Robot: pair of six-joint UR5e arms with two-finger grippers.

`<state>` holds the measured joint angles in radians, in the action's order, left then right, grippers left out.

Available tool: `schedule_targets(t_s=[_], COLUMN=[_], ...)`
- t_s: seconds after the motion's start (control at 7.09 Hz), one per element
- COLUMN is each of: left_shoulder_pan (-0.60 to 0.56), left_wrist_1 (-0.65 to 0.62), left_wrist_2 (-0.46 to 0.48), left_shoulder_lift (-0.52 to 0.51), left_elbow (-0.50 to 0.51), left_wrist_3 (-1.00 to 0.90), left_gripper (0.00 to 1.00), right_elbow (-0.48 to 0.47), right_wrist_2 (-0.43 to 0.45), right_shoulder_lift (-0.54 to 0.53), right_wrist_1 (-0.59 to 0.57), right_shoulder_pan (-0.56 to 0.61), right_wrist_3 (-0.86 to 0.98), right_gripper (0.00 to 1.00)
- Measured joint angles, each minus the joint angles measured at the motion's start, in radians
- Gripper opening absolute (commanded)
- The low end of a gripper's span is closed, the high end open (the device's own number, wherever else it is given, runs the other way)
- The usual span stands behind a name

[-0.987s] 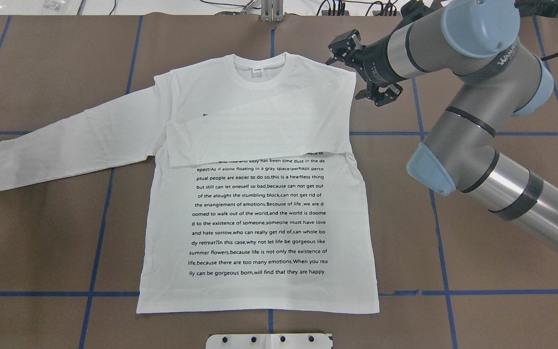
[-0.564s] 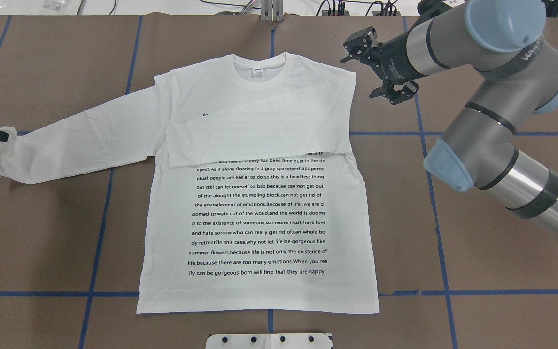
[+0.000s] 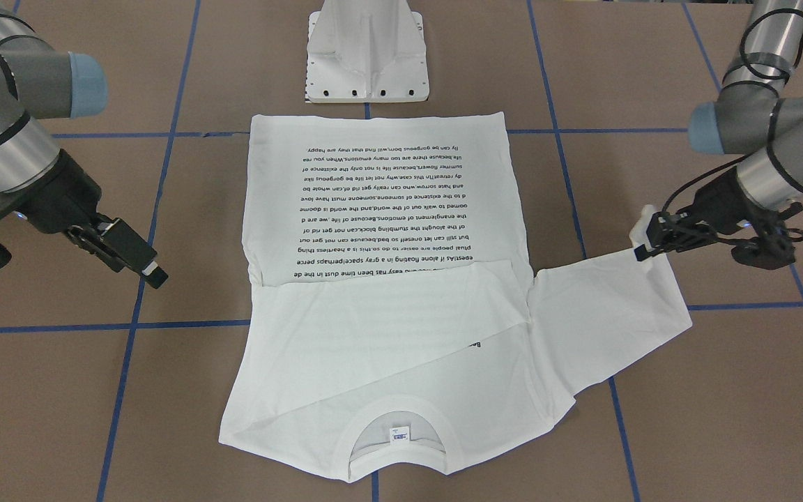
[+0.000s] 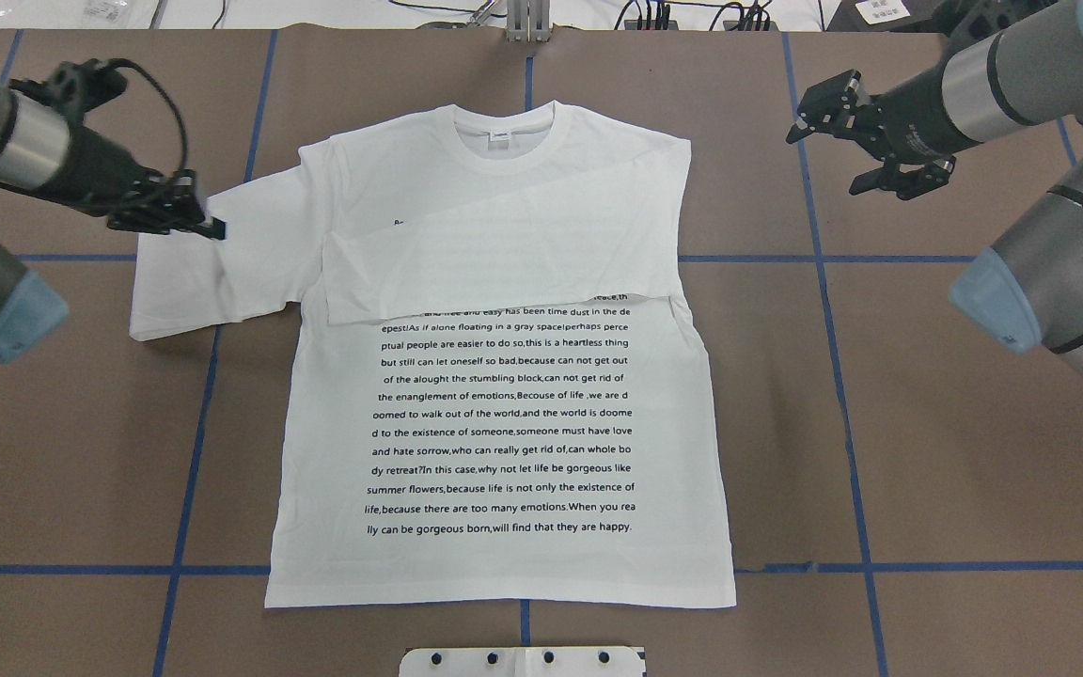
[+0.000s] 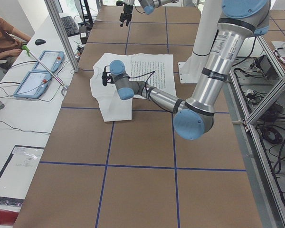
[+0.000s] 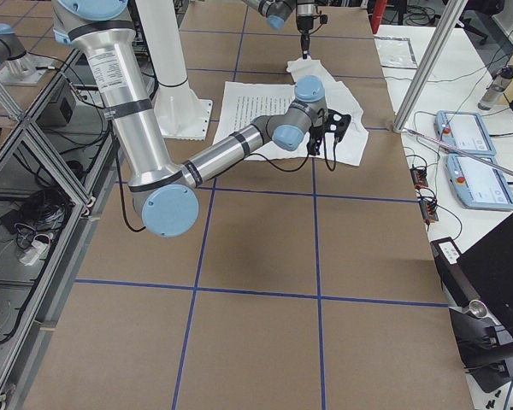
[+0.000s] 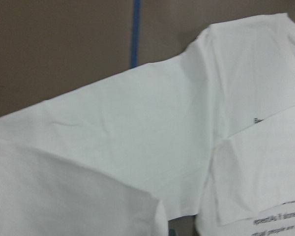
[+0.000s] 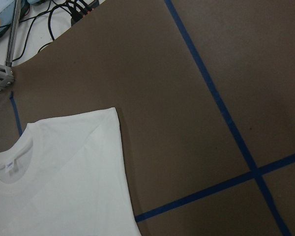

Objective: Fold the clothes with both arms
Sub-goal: 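Grasp the shirt side and sleeve nearest the left gripper, then fold the grasped side across the shirt while the right arm lowers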

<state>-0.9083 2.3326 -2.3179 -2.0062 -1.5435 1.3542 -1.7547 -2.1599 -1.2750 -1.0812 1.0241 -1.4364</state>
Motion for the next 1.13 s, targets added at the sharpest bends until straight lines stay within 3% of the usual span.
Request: schedule_targets(t_s=[0.28, 0.56, 0.85, 1.13], left_shoulder_pan=[0.117, 0.229, 0.349, 0.387], left_wrist_1=[-0.002, 0.014, 0.07, 0.118], left_wrist_2=[0.156, 0.352, 0.524, 0.584], left_shoulder_lift=[-0.286, -0.528, -0.616, -0.644], left_elbow=[0.124, 0.322, 0.438, 0.507], left_wrist_3=[0.224, 0.277, 0.28, 0.28], left_gripper=[0.0, 0.0, 0.0, 0.04], right_elbow=[-0.001, -0.007, -0.01, -0.009], right_wrist_2=[-0.006, -0.009, -0.008, -0.008], right_shoulder_lift=[-0.053, -0.082, -0.109, -0.115], right_wrist_1=[0.001, 0.006, 0.022, 0.025], right_shoulder_pan=[0.024, 0.035, 0.045, 0.046], right_wrist_3=[0.096, 0.117, 0.142, 0.15], right_gripper=[0.99, 0.99, 0.99, 0.99])
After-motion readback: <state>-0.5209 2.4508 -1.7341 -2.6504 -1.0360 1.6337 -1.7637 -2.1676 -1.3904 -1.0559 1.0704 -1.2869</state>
